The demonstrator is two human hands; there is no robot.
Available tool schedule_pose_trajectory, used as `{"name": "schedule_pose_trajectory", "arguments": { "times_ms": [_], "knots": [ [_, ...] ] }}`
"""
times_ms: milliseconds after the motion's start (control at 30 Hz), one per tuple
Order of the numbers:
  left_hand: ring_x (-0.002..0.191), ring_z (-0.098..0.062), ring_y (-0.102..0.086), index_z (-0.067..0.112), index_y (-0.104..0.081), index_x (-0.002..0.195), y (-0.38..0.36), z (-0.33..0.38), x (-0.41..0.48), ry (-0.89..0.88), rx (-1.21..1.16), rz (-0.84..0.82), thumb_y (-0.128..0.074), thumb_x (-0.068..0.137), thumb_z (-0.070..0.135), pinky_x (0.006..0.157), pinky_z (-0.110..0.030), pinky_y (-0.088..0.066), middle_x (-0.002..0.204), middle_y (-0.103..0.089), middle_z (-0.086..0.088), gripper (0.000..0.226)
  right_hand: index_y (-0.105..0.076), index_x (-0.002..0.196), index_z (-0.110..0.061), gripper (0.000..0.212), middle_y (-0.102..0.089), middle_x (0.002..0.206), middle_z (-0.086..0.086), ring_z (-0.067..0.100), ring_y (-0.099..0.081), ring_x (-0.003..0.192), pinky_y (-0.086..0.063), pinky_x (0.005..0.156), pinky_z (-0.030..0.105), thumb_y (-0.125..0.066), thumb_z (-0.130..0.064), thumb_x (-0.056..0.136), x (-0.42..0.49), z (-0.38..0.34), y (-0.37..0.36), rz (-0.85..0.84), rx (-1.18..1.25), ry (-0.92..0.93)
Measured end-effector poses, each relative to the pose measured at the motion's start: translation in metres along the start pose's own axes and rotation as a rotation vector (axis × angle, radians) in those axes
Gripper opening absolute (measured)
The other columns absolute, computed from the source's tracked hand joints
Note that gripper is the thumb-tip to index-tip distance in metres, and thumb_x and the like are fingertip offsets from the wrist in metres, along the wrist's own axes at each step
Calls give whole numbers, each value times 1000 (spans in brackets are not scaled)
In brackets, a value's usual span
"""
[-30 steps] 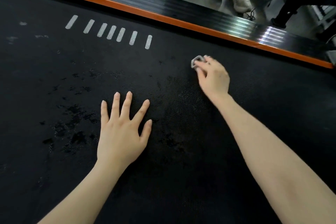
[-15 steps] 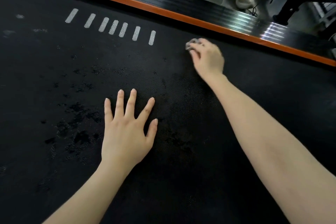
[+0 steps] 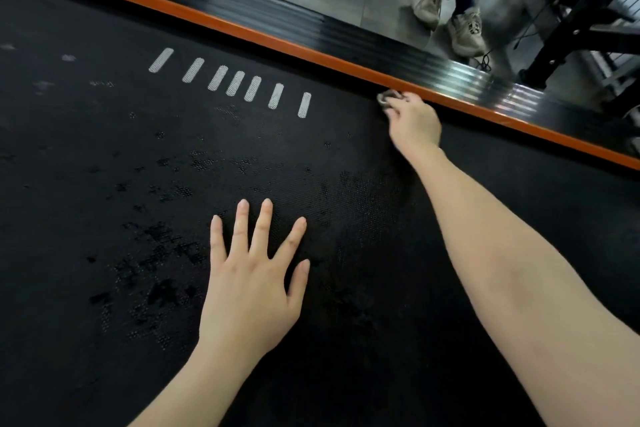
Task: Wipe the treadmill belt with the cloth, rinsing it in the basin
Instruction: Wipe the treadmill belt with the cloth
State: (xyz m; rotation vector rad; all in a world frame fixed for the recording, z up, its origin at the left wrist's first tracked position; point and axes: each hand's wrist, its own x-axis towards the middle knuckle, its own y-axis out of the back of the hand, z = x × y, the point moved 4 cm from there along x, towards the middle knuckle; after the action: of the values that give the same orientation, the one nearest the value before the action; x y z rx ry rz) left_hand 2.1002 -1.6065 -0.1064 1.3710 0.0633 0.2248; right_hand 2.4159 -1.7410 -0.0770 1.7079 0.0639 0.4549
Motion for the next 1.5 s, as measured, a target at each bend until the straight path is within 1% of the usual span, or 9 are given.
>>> {"name": "schedule_pose_trajectory", "arguments": {
  "times_ms": [200,467,567,733,833,933,1133,1300,1500],
  "knots": [
    [140,-43,-23,29,-42,141,-2,1,3,11,12,1,-27,93,50,111,-63,-17,149,-34,-19,55,-61,120,-19,30,-54,125,10,36,-52,111,-41,98,43,-45,-26,96,4,-4,-4,40,3,-333],
    [139,-42,-24,31,-44,140,1,0,3,22,28,-17,-25,92,51,112,-62,-15,148,-37,-18,55,-66,115,-14,28,-59,124,13,34,-54,111,-41,94,40,-51,-16,92,-75,-79,10,-40,90,353],
    [139,-40,-27,28,-49,137,3,-1,4,34,-42,-22,-27,90,48,113,-60,-14,146,-41,-17,55,-69,102,-10,23,-63,111,15,40,-60,98,-50,82,42,-54,-12,84,-159,-80,35,-1,158,487],
    [135,-36,-36,11,-57,130,25,-17,-7,129,-328,79,-37,89,33,114,-51,-19,138,-50,-17,50,-67,115,-15,30,-57,130,14,42,-51,121,-40,102,53,-49,-22,92,-311,-71,68,-116,258,625],
    [135,-38,-36,17,-56,130,41,-40,-29,87,-174,115,-38,90,36,112,-56,-18,140,-48,-14,48,-69,113,-19,28,-59,128,11,42,-52,119,-41,101,53,-53,-19,90,-320,-64,75,-144,231,760],
    [136,-42,-32,22,-50,136,42,-69,-52,36,-18,22,-26,92,45,111,-61,-14,144,-45,-13,56,-70,109,-17,33,-63,123,12,44,-57,112,-44,95,58,-49,-13,85,-272,-67,61,-136,136,742],
    [143,-37,-16,31,-34,145,22,-90,-70,24,67,-89,-15,95,50,114,-61,-6,153,-30,-9,57,-67,115,-13,32,-62,122,13,43,-55,109,-46,91,55,-52,-13,86,-224,-97,52,-65,151,286],
    [143,-37,-16,31,-35,145,21,-89,-70,18,59,-69,-16,95,50,114,-59,-6,154,-29,-10,56,-62,123,-28,33,-53,135,10,40,-47,124,-36,105,52,-49,-32,92,-333,-124,75,-243,297,593],
    [143,-36,-15,31,-33,145,20,-90,-70,22,77,-58,-16,95,50,114,-59,-6,154,-27,-10,56,-61,124,-28,41,-54,135,12,38,-49,123,-39,102,52,-52,-48,89,-323,-121,82,-252,126,777]
  ]
}}
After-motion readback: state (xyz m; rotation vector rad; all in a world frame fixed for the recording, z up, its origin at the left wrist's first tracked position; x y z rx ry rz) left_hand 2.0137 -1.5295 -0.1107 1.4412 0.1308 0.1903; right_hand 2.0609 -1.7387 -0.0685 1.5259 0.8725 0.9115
